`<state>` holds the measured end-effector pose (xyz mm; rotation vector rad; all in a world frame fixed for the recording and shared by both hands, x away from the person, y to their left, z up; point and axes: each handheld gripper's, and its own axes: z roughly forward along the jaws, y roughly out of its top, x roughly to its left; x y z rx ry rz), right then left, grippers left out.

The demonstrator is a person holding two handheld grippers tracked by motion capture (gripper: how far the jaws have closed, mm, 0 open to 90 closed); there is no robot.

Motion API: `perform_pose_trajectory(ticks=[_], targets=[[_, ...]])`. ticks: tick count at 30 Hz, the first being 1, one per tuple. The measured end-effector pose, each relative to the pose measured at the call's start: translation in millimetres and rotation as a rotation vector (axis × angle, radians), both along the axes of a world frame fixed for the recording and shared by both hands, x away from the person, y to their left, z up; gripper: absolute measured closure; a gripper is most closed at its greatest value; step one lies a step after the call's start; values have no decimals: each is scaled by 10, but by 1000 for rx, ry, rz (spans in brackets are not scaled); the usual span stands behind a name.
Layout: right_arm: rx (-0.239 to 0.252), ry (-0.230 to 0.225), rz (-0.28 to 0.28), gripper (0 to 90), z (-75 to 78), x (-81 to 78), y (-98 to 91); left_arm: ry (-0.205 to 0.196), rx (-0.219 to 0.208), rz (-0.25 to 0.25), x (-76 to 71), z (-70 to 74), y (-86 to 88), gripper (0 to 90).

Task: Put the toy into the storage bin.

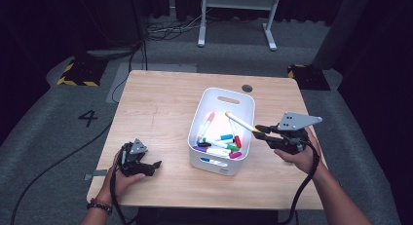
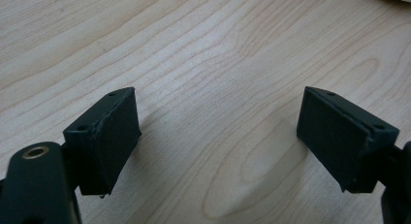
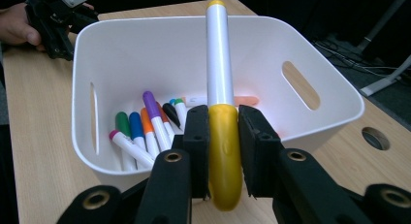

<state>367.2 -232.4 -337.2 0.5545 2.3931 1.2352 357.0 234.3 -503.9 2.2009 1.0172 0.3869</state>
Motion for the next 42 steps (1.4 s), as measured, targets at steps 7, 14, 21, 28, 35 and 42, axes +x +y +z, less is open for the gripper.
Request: perform_pose_trajectory(ticks=[7,14,21,28,35,42], targets=[[-34,30,44,751,14,110,210,0,0,0,0,0,0,156],[-88,77,83,751,-10,226,436,1,0,0,1,0,1,156],[-163,123,119,751,-55,305,649,0,-1,0,0,0,0,156],[-216,157,143,751,-128,328,801,0,-1,0,0,0,0,156],[-262,197,173,750,-199,302,889,4,0,-2,2,2,3,156],[-385,246,215,749,-254,299,946,0,0,0,1,0,1,156]])
